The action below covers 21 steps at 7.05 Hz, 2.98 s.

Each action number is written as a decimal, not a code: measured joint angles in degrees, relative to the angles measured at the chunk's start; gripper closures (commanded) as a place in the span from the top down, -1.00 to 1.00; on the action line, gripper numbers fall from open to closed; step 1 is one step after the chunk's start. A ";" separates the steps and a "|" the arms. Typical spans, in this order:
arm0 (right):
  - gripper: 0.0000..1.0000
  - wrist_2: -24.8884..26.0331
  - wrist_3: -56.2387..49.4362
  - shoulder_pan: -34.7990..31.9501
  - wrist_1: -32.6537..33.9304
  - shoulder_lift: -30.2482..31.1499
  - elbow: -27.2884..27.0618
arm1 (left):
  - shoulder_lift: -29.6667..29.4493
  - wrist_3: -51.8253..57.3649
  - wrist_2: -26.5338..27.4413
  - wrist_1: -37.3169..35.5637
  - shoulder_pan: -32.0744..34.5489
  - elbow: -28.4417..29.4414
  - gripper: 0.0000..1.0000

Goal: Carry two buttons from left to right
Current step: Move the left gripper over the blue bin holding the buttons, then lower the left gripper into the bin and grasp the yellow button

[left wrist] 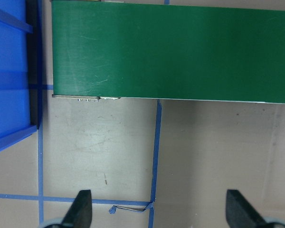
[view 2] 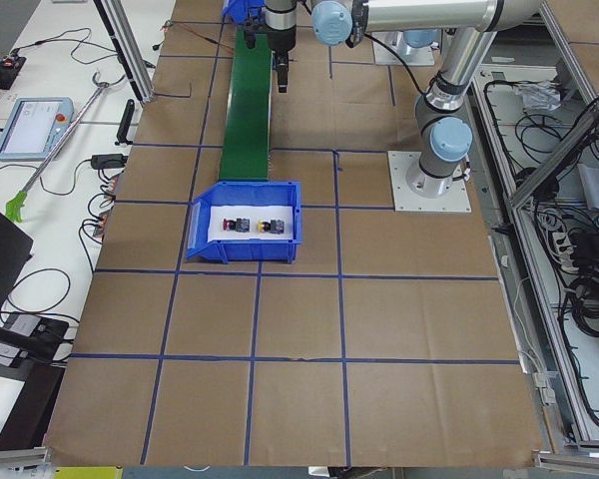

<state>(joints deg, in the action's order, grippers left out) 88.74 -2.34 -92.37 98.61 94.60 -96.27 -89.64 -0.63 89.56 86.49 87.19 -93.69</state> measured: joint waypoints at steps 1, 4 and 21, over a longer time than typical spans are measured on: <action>1.00 -0.01 0.17 0.06 0.00 -0.10 0.08 | 0.00 0.01 0.00 0.00 0.00 -0.01 1.00; 1.00 0.00 -0.01 1.35 -0.03 -0.18 1.18 | -0.15 0.01 0.02 -0.01 -0.04 -0.02 1.00; 1.00 -2.50 -0.09 2.47 -1.44 -0.08 2.44 | -4.95 36.85 0.34 -7.56 -33.96 -1.98 1.00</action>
<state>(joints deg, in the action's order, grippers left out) 86.25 -2.43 -89.91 97.16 94.52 -93.83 -94.60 36.23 89.90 78.93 53.23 -95.67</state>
